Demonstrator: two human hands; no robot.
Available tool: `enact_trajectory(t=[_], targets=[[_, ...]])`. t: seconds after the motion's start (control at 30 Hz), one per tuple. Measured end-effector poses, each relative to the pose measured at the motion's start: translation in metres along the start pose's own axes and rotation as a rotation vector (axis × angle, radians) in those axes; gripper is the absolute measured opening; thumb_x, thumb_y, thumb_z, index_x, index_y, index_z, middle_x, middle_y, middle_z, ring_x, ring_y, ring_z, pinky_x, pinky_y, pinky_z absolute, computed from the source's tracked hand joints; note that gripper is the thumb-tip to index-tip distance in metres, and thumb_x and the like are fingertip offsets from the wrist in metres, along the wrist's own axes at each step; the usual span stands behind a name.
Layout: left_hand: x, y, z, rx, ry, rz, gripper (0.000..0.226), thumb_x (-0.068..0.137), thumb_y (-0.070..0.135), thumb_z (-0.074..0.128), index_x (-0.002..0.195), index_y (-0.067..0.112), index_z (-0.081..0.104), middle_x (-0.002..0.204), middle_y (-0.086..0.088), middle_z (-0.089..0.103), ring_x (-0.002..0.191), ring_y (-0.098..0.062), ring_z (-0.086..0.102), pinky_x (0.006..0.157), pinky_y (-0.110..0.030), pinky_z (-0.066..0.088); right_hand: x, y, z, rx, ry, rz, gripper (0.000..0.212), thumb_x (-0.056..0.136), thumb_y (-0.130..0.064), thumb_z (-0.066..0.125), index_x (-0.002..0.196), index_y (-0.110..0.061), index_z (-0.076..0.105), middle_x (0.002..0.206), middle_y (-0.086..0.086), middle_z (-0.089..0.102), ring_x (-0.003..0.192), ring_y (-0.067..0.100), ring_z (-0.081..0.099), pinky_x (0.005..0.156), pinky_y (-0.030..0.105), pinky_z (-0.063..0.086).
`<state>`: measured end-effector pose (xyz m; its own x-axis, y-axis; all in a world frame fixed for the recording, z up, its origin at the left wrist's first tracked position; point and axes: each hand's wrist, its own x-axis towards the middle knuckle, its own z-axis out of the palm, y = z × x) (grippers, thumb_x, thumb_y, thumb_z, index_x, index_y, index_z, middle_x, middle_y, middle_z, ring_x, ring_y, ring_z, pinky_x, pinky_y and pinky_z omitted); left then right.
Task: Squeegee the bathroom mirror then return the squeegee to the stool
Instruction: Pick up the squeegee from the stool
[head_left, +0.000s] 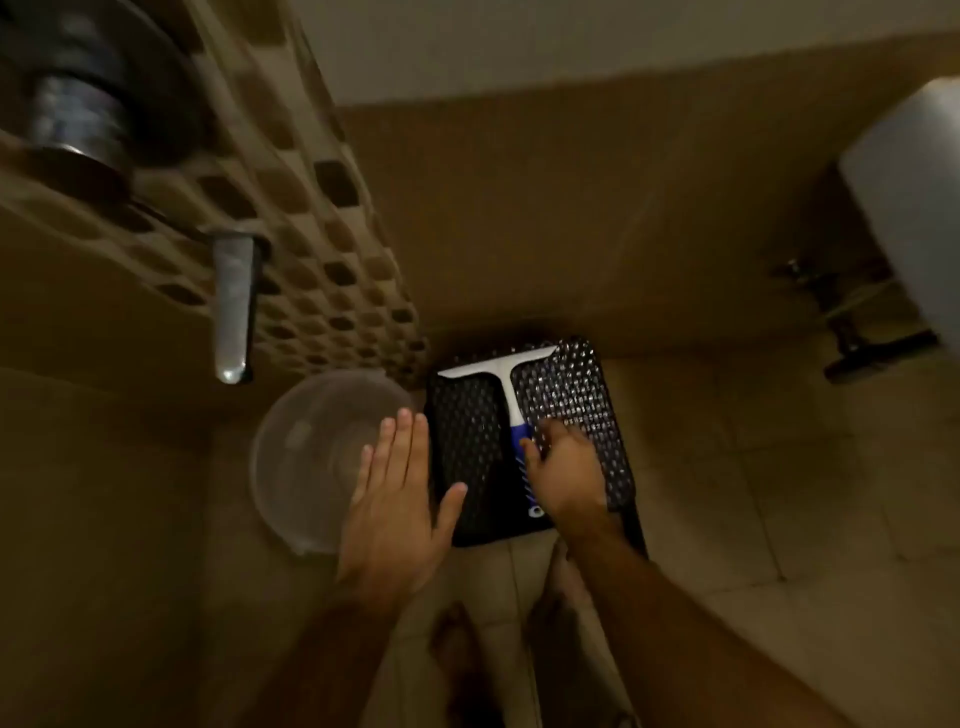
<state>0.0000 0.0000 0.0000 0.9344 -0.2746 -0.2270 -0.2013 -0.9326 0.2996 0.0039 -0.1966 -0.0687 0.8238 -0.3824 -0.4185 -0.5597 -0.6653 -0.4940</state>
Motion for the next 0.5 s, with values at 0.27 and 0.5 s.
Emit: enact_trajectory(t=[0.27,0.5], targets=[[0.019,0.001,0.054,0.001,-0.05,-0.007,0.076,0.09,0.059,0.022,0.15,0.015,0.005,0.158,-0.002,0.0,0.145,-0.014,-0.007,0.119,-0.04,0.007,0.043,0.007,0.046,-0.032,-0.116,0.144,0.044,0.087,-0.051,0.059,0.113,-0.015,0.06,0.107,0.011,0.064,0.099,0.03,0.063,0.085,0.041,0.053],[0.015,0.018,0.022,-0.021,-0.018,-0.029,0.075,0.09,0.058,0.022,0.15,0.017,0.003,0.158,0.001,-0.003,0.144,-0.012,-0.008,0.118,-0.038,0.005,0.025,-0.018,0.014,0.217,-0.045,0.129,0.032,0.099,-0.035,0.047,0.113,-0.006,0.049,0.093,0.013,0.061,0.086,0.031,0.062,0.069,0.032,0.041]])
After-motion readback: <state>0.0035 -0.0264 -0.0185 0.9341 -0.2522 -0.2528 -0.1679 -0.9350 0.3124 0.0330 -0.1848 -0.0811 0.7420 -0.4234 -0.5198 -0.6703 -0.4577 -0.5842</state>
